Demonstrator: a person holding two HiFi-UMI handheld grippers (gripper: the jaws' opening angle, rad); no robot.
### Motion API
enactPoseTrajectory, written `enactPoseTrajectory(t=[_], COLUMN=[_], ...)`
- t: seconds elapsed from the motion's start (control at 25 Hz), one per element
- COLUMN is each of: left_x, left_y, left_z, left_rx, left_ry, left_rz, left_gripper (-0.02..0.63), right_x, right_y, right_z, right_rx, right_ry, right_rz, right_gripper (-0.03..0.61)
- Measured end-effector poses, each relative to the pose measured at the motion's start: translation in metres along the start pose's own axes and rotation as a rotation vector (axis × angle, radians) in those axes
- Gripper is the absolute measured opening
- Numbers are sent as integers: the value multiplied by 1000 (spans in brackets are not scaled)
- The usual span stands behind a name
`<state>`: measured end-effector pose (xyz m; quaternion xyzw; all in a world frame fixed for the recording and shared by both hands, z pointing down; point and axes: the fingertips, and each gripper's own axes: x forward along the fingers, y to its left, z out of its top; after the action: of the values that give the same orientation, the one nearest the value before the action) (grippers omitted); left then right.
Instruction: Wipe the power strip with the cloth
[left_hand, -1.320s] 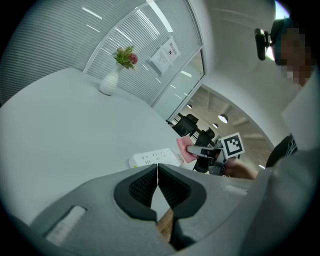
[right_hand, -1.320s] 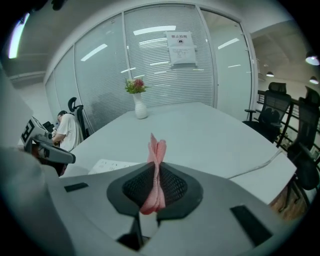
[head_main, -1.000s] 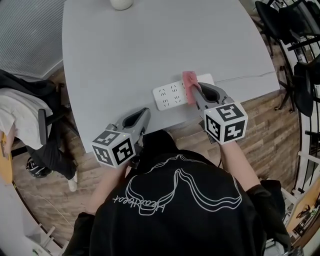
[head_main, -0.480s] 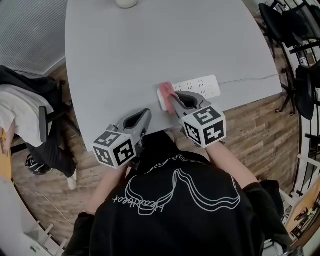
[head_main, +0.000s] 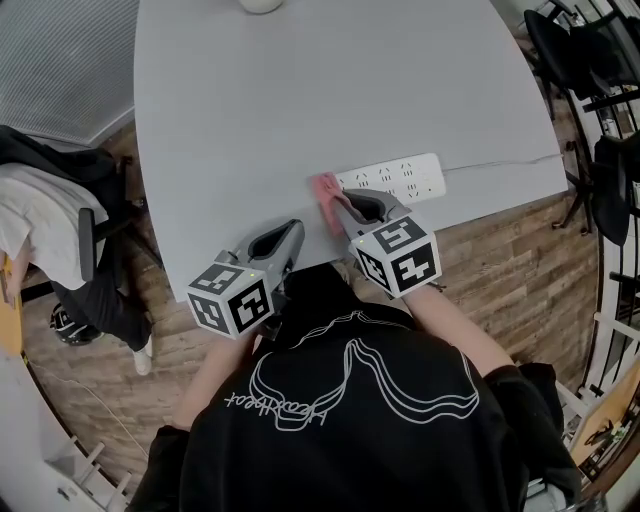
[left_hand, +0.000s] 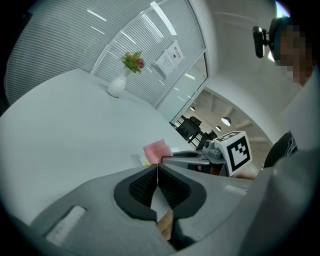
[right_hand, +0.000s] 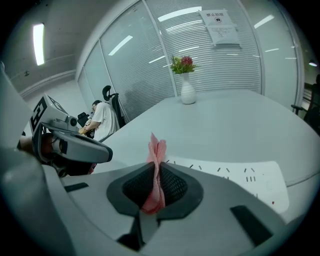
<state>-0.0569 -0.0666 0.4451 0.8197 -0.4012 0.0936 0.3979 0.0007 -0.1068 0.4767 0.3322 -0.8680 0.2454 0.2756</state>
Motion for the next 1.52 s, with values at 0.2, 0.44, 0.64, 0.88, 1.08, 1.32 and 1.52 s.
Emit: enactPoseTrajectory(t=[0.2, 0.44, 0.64, 0.88, 1.08, 1.32, 1.52], left_x=[1, 3, 6, 10, 16, 18, 23], left_y=[2, 5, 4, 2, 3, 3, 0], left_z=[-2, -4, -5, -6, -5, -4, -7], left_rx=[-9, -12, -12, -14, -14, -13, -11], left_ry=[4, 6, 13, 19, 22, 19, 31], left_rz=[3, -1, -3, -9, -18, -29, -41], left_gripper=[14, 14, 14, 14, 14, 14, 14], right_x=[3, 8, 4, -2, -10, -24, -38], right_y=[-1, -2, -6, -17, -36, -60, -83], right_z=[-2, -3, -5, -8, -10, -15, -21], right_rx=[-34, -57, -49, -32, -17, 15, 35], right_ry=[24, 31, 35, 33, 31, 23, 16], right_rz=[-18, -29, -31, -46, -72, -123, -173], right_gripper=[37, 38, 38, 40, 40, 40, 40])
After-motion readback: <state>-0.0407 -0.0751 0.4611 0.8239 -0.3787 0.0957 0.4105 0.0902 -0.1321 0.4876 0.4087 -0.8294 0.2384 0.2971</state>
